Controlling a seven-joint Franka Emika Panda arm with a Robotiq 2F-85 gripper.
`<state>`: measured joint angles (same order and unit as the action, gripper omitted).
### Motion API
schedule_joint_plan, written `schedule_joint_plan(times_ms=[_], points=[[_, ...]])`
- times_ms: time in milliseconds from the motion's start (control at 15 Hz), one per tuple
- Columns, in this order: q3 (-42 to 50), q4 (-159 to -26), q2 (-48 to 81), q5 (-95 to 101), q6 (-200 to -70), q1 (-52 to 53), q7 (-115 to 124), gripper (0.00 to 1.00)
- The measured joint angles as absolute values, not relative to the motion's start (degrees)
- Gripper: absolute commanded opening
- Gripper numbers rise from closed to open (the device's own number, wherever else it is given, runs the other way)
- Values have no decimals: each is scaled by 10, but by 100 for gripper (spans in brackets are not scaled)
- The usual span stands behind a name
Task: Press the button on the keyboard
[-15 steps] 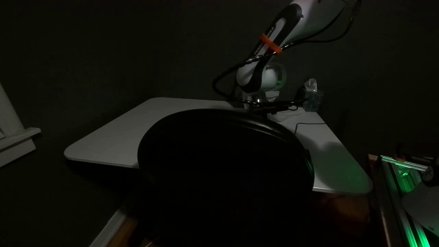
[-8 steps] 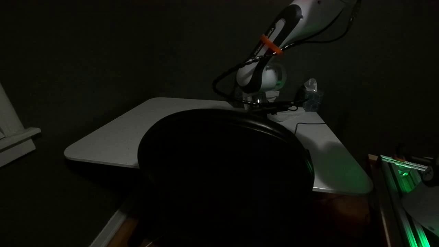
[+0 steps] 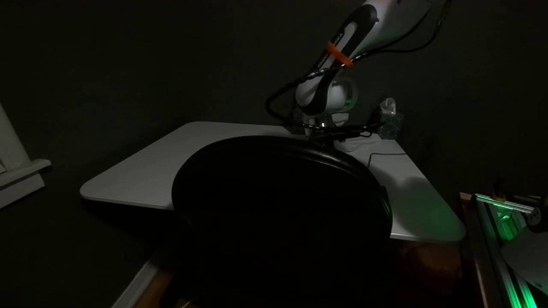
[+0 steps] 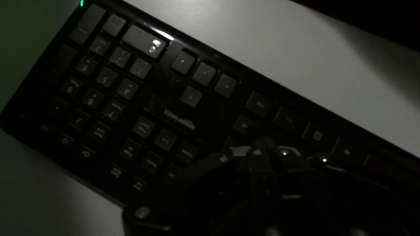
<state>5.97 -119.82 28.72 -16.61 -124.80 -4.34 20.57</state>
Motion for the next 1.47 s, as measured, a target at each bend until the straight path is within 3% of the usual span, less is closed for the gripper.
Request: schedule_joint_plan(times_ms=[1467], points=[[68,-1195,295,-166,-1247,-44,217,0]])
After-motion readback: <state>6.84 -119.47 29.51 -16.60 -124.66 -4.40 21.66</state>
